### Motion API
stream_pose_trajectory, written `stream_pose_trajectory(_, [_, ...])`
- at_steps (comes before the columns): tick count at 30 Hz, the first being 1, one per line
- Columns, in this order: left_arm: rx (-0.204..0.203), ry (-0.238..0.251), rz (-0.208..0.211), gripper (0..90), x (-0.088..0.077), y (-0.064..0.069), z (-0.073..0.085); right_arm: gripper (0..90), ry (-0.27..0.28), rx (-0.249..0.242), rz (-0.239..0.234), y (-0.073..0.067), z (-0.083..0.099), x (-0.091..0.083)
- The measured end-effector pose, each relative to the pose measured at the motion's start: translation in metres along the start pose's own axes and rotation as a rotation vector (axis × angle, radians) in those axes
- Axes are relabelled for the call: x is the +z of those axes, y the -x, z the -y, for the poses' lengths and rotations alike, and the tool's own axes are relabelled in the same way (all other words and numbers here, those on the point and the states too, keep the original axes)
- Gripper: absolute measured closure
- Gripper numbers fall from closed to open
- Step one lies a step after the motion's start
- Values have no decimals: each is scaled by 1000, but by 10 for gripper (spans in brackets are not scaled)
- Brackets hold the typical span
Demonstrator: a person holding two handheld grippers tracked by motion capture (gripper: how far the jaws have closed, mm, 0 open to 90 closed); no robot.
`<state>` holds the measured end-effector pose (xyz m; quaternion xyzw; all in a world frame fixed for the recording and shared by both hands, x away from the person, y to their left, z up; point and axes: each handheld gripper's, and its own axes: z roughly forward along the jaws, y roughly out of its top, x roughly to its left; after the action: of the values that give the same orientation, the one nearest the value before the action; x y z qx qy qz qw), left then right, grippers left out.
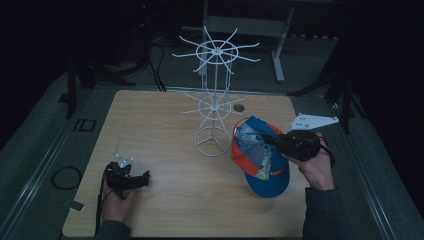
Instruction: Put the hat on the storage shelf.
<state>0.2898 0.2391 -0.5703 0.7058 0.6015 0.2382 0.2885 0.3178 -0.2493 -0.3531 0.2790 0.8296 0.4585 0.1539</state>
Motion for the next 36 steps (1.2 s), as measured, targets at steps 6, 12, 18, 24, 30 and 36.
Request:
stream_pose_trajectory(6, [1, -3, 1, 39, 0, 0, 0, 886, 23, 1, 8, 0, -4, -5])
stream_pose_trajectory(12, [0, -2, 1, 39, 0, 0, 0, 886, 41, -5, 16, 0, -9, -8])
stream_pose_trajectory(18, [1, -2, 1, 39, 0, 0, 0, 887, 68, -5, 31, 0, -13, -12])
stream_pose_trajectory(24, [0, -2, 1, 39, 0, 0, 0, 887, 94, -5, 35, 1, -15, -17])
stream_pose_trajectory(30, [0, -2, 1, 39, 0, 0, 0, 887, 117, -1, 37, 1, -17, -20])
stream_pose_trajectory(36, [0, -2, 1, 39, 0, 0, 0, 887, 140, -7, 36, 1, -19, -22])
